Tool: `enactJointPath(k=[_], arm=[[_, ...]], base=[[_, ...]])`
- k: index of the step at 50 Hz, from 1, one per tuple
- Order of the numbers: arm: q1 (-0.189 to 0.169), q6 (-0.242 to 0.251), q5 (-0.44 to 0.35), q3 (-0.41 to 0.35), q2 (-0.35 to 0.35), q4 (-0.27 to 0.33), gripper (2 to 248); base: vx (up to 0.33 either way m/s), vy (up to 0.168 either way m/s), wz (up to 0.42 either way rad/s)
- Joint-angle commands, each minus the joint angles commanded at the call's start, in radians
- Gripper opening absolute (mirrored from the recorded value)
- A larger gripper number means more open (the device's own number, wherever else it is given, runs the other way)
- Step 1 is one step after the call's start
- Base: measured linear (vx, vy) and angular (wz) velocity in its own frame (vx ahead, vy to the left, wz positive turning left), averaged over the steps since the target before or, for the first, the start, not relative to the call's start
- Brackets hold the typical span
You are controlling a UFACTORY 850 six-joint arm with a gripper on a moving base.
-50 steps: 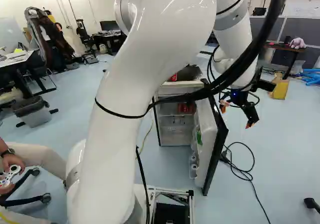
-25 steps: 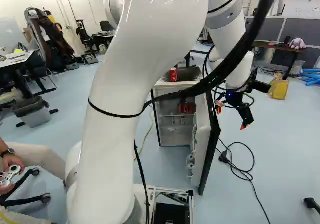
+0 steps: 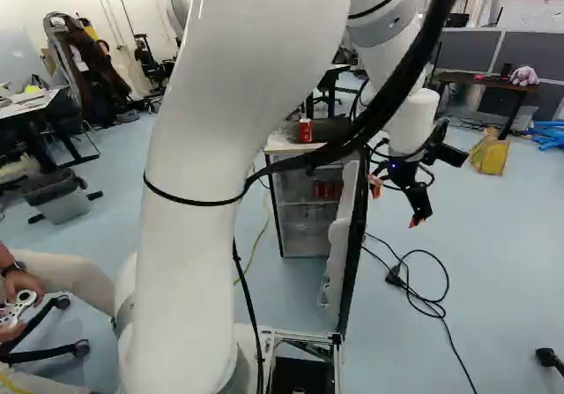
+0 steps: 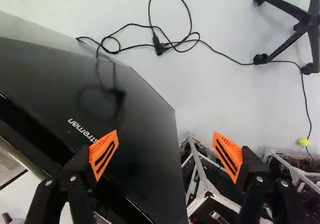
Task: Grab a drink from the fridge
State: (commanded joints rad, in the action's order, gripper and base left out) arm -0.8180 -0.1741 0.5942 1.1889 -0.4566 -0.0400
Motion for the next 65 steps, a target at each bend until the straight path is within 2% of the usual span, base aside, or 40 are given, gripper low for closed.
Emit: enactJointPath(k=[10, 35, 52, 65], arm=[[0.009, 0.000, 0.000, -0.026, 0.018, -0.017, 247], [0.038, 0.000, 0.000, -0.101, 0.072, -0.015, 247], [0.060, 0.000, 0.000, -0.153, 0.110, 0.018, 247], [0.081, 0.000, 0.000, -0.191, 0.138, 0.067, 247]], base=[[0.000, 0.000, 0.000], [0.000, 0.000, 0.000], [0.000, 0.000, 0.000], [0.000, 0.000, 0.000]])
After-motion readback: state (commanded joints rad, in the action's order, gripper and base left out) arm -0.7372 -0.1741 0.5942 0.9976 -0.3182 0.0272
